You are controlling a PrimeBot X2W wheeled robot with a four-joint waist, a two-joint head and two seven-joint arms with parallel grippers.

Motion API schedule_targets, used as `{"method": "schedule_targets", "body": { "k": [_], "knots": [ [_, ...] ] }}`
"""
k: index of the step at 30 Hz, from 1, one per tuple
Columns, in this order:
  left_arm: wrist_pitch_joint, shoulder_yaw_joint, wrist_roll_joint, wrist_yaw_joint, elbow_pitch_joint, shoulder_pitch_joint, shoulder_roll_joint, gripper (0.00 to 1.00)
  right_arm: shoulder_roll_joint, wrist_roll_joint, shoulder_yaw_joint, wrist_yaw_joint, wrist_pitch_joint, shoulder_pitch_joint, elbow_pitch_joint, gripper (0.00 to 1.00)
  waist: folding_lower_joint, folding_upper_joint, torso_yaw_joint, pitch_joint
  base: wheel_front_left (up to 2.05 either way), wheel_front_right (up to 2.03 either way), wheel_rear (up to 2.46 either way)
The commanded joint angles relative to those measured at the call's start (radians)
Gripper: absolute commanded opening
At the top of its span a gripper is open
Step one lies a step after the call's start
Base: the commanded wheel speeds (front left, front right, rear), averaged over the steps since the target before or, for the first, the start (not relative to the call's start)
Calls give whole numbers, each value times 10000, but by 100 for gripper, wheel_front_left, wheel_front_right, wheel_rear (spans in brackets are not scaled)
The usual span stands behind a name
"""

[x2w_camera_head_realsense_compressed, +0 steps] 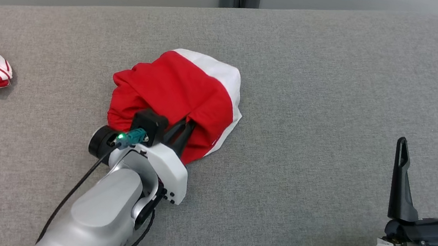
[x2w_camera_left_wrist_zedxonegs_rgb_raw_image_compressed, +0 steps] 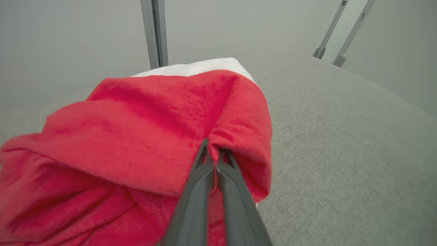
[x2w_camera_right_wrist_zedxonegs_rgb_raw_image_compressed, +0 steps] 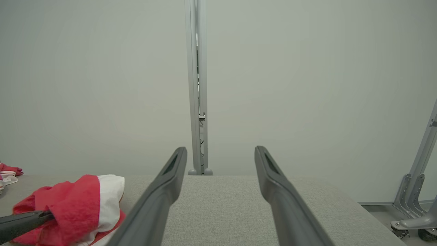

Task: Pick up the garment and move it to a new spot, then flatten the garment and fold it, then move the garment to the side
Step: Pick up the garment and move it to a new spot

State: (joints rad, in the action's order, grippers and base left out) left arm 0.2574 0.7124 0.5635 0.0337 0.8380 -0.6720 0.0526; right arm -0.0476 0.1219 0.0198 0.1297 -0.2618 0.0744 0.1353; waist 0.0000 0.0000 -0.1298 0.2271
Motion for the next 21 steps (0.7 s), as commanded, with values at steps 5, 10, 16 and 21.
{"method": "schedule_targets", "body": {
  "k": [5, 10, 16, 21],
  "knots": [
    [80, 400, 99, -109, -227, 386, -16, 51, -52, 89, -82, 19, -50, 40, -109, 100, 0, 0, -15, -133, 0, 0, 0],
    [76, 544, 424, -306, -1029, 727, 14, 100, -52, 71, -120, 19, -50, -32, -212, 100, 0, 0, 90, -327, 0, 0, 0],
    [76, 39, -8, -513, -2013, 1207, 7, 100, -53, -24, -73, 19, -50, -218, -323, 100, 0, 0, 353, -621, 0, 0, 0],
    [76, -720, -714, -594, -2874, 1867, 5, 100, -53, -106, -40, 19, -50, -435, -407, 100, 0, 0, 585, -959, 0, 0, 0]
  ]
}}
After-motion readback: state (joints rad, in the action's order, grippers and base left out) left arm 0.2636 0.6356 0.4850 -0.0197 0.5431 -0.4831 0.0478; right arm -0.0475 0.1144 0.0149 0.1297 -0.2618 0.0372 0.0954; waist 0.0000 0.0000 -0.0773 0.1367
